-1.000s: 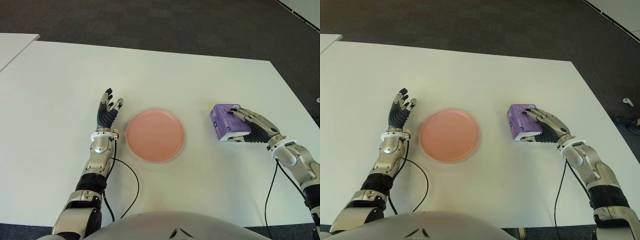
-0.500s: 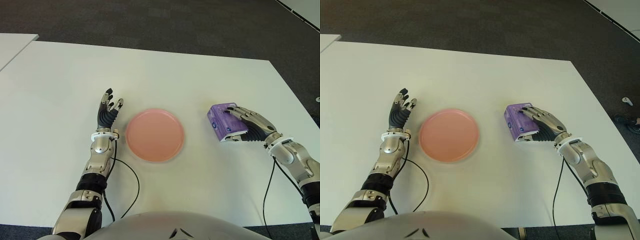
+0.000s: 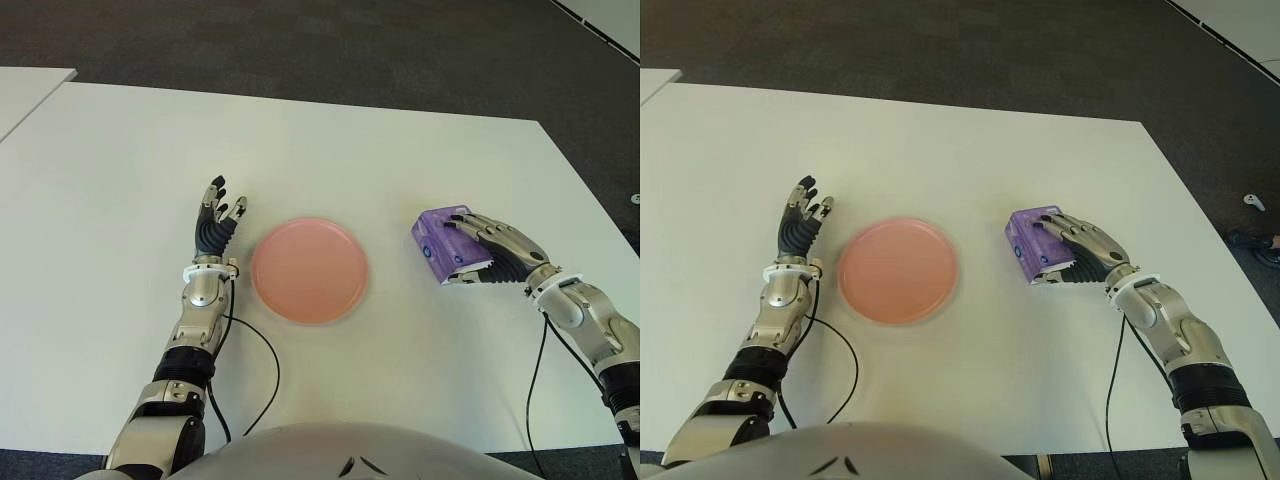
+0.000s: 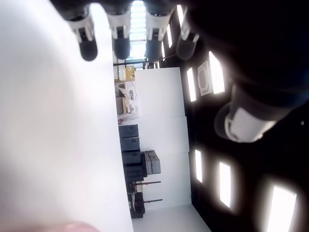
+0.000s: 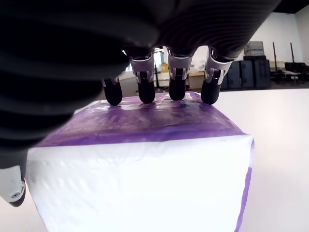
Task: Put the tissue paper into the plate.
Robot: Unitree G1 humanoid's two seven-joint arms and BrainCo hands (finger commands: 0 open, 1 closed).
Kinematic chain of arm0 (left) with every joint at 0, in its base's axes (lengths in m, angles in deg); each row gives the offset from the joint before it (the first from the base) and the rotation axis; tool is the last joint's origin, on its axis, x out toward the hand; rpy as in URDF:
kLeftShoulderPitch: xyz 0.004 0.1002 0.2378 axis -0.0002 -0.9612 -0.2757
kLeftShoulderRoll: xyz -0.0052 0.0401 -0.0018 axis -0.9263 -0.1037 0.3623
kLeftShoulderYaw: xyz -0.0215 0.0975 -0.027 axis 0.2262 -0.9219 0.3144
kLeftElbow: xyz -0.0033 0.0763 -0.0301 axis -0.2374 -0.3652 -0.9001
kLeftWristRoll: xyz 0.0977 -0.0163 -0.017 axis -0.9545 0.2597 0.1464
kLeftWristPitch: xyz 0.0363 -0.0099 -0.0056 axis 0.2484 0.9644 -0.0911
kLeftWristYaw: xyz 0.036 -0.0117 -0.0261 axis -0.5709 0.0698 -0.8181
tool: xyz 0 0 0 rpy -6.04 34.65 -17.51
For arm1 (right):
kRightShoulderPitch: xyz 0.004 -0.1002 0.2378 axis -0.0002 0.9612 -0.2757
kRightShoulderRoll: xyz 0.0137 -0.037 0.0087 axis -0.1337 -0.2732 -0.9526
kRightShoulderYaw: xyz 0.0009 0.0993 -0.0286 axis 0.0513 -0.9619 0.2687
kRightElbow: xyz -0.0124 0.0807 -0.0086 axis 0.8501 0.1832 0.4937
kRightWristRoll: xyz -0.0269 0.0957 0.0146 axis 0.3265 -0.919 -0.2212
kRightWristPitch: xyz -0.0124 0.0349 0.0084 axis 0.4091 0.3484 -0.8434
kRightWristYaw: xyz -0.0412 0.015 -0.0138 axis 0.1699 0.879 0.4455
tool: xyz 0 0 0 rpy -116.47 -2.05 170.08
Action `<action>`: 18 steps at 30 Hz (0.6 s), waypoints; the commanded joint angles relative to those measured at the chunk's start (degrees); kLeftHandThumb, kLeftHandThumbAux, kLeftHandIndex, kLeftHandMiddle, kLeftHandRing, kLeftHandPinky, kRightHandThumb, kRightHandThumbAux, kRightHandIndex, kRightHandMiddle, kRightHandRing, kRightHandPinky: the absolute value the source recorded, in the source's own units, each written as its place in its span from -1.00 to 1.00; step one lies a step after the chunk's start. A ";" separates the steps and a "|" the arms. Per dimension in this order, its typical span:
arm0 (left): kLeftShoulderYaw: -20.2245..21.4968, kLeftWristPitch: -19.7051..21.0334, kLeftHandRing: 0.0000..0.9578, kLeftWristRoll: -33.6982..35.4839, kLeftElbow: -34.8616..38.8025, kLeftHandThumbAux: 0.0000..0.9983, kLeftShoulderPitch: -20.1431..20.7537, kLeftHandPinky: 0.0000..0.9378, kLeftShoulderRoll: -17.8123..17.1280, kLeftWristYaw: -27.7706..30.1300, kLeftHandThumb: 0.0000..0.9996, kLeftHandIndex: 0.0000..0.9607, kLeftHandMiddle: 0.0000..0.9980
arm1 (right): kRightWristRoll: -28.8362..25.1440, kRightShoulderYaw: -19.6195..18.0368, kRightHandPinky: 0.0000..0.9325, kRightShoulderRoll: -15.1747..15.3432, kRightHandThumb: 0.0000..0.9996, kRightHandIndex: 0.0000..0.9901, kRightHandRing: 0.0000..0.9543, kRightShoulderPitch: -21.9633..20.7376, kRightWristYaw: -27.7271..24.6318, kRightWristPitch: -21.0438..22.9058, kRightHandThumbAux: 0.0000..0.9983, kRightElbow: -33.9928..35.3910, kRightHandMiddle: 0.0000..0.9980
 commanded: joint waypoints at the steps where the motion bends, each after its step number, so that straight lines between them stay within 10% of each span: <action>1: -0.14 1.44 -1.00 0.07 -0.05 0.10 -0.56 -1.00 0.31 -0.12 -1.00 -1.00 -1.00 | 3.04 2.20 -1.00 -0.73 -0.28 -1.00 -1.00 -0.77 1.94 0.09 0.00 -3.92 -0.96; 18: 0.18 0.21 -1.00 -0.11 -0.75 0.12 -0.44 -1.00 0.00 -0.38 -1.00 -1.00 -1.00 | 13.31 12.57 -1.00 -0.41 -0.31 -1.00 -1.00 -6.71 7.71 0.67 0.04 -13.01 -0.98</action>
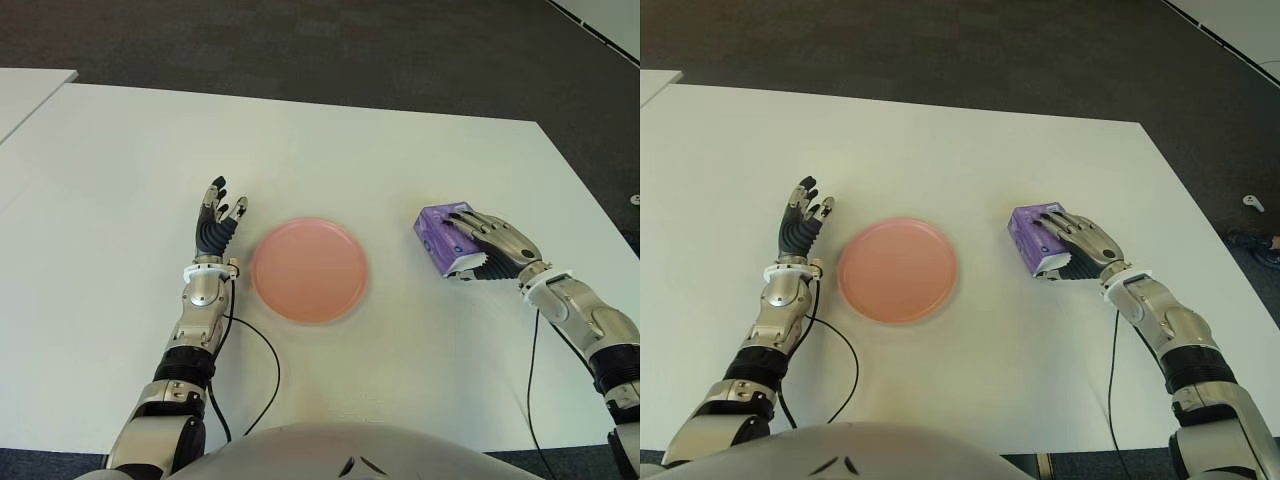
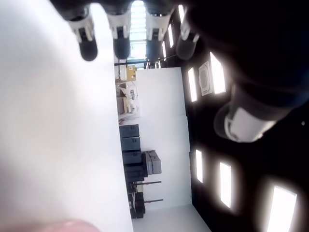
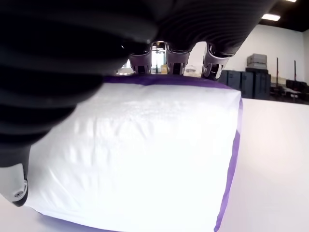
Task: Put the tissue paper into the plate.
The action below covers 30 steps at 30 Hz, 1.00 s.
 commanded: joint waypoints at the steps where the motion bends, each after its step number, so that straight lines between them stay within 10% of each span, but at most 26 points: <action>1: 0.12 -0.17 -1.00 -0.02 -0.79 0.12 -0.42 -1.00 0.03 -0.45 -1.00 -1.00 -1.00 | 3.59 4.22 -1.00 -0.51 -0.32 -1.00 -1.00 0.79 -1.34 0.59 0.05 -2.76 -0.99; 24: 0.40 1.72 -1.00 0.62 0.90 0.15 -0.92 -1.00 -0.58 0.78 -1.00 -1.00 -1.00 | 6.20 13.77 -1.00 -1.39 -0.38 -1.00 -1.00 -2.70 0.56 1.12 0.12 -9.33 -1.00; 30: 0.37 1.51 -1.00 0.65 0.69 0.15 -0.83 -1.00 -0.77 0.52 -1.00 -1.00 -1.00 | 8.61 18.06 -1.00 -6.20 -0.36 -1.00 -1.00 -7.94 2.51 2.44 0.11 -16.32 -0.98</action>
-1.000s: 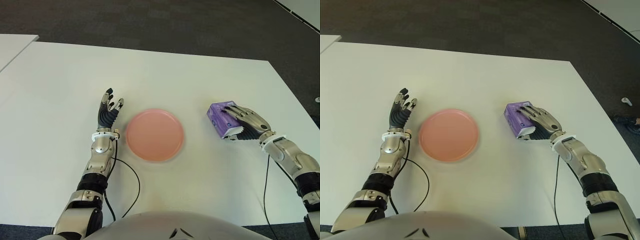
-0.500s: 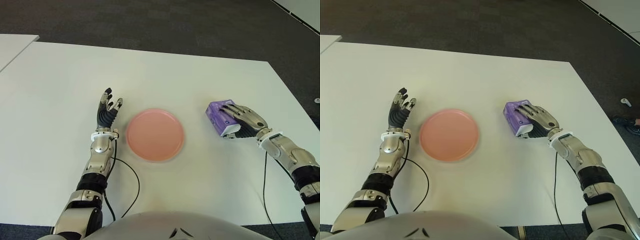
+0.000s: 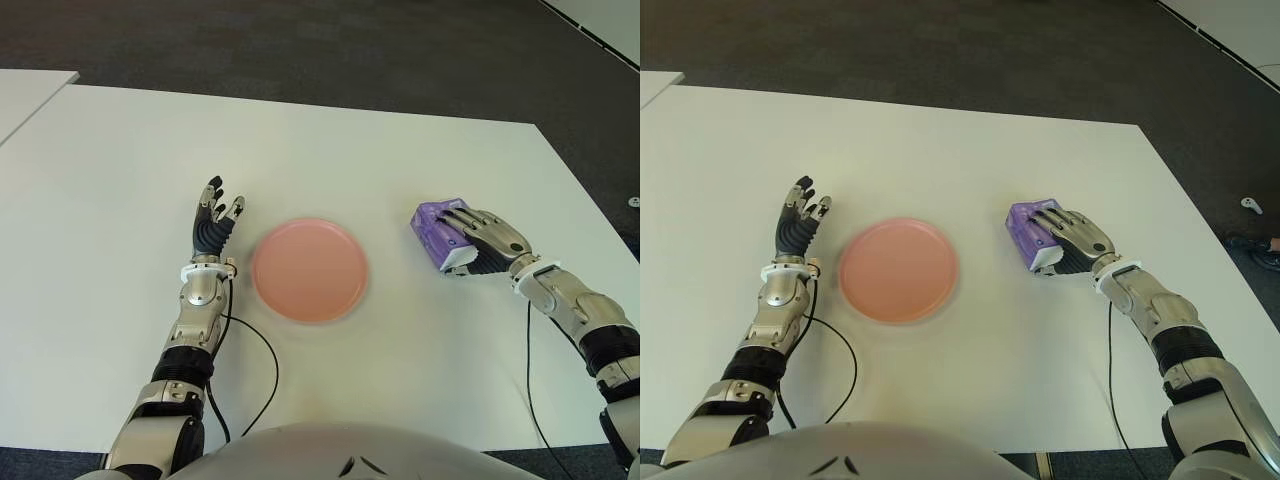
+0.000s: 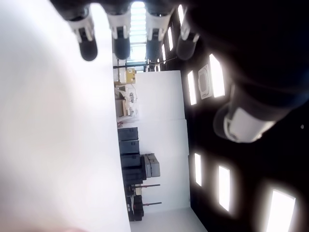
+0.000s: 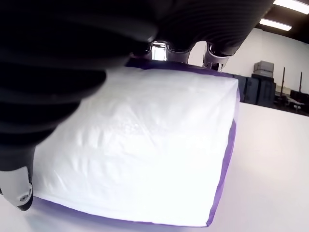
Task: Put the tissue paper into the plate.
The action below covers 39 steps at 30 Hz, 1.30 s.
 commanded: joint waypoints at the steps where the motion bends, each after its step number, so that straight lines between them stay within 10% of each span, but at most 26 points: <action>1: -0.03 0.50 -1.00 -0.01 0.00 0.15 -0.55 -1.00 -0.40 0.36 -1.00 -1.00 -1.00 | 5.15 6.91 -1.00 -4.91 -0.35 -1.00 -1.00 1.18 -2.40 -0.11 0.12 -6.54 -0.97; 12: -0.28 0.01 -1.00 -0.62 0.59 0.13 -0.73 -1.00 -0.60 0.08 -1.00 -1.00 -1.00 | 2.64 8.06 -0.95 -5.84 -0.26 -0.99 -0.96 0.75 1.64 -2.63 0.14 -9.83 -0.91; 15: -0.33 0.10 -1.00 -0.35 0.35 0.14 -0.70 -1.00 -0.74 0.48 -1.00 -1.00 -1.00 | 2.21 7.95 -0.50 -8.06 -0.07 -0.75 -0.60 0.88 4.24 -1.20 0.07 -12.04 -0.62; 19: -0.25 0.55 -1.00 0.18 0.03 0.14 -0.51 -1.00 -0.55 0.65 -1.00 -1.00 -1.00 | 4.86 9.13 0.33 -15.92 0.31 -0.28 0.21 -0.30 21.25 6.27 0.28 -21.94 0.10; 23: -0.19 0.47 -1.00 0.29 -0.45 0.14 -0.20 -1.00 -0.35 0.46 -1.00 -1.00 -1.00 | 6.30 10.46 0.70 -17.80 0.44 -0.15 0.58 -0.89 34.34 9.23 0.38 -25.10 0.47; 39: -0.69 1.58 -1.00 -0.34 0.36 0.09 0.11 -1.00 -0.26 0.22 -1.00 -1.00 -1.00 | 2.96 9.51 0.88 -18.52 0.50 -0.11 0.88 -1.18 47.74 8.83 0.42 -21.50 0.81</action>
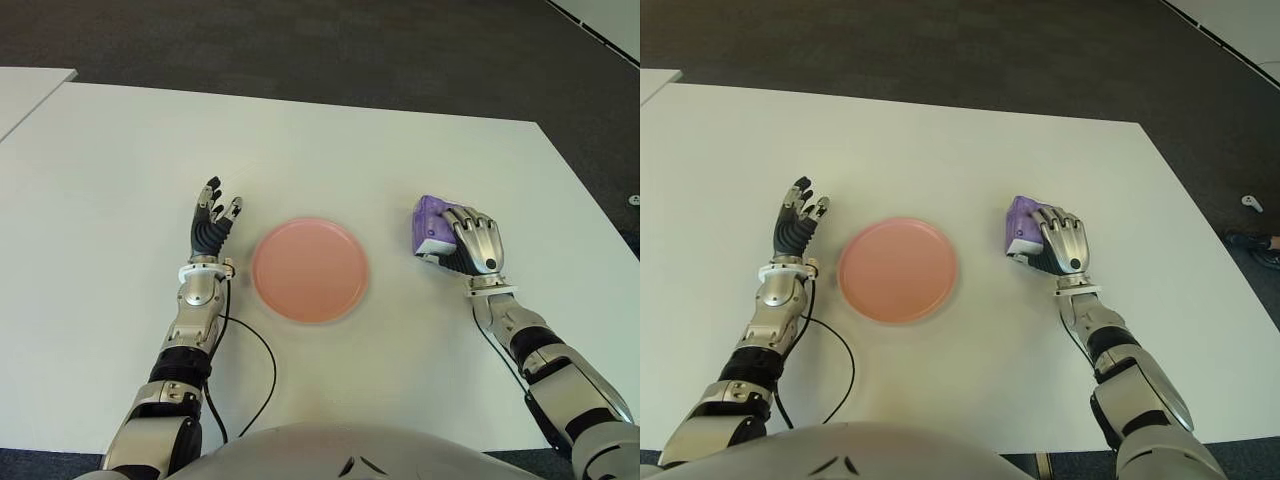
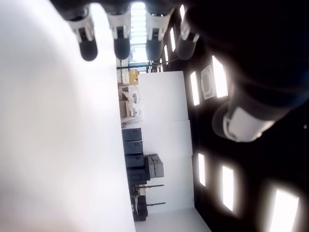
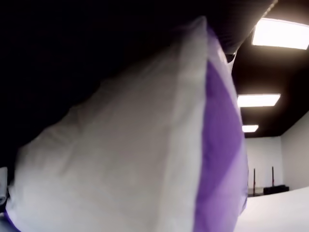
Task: Put the tissue paper into the plate.
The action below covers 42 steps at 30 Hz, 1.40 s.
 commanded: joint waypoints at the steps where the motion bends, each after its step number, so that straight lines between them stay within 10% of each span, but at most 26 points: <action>1: -0.50 0.93 -1.00 -0.27 0.13 0.09 0.13 -1.00 0.17 0.26 -1.00 -1.00 -1.00 | 1.42 2.30 0.88 -2.32 0.50 -0.11 0.89 2.95 -1.44 -0.15 0.42 -1.81 0.82; 42: -0.01 0.41 -1.00 -0.80 -1.29 0.17 2.01 -1.00 1.24 -1.63 -1.00 -0.99 -1.00 | -1.98 -0.71 0.88 0.13 0.49 -0.11 0.89 -4.50 3.08 -9.18 0.42 0.93 0.83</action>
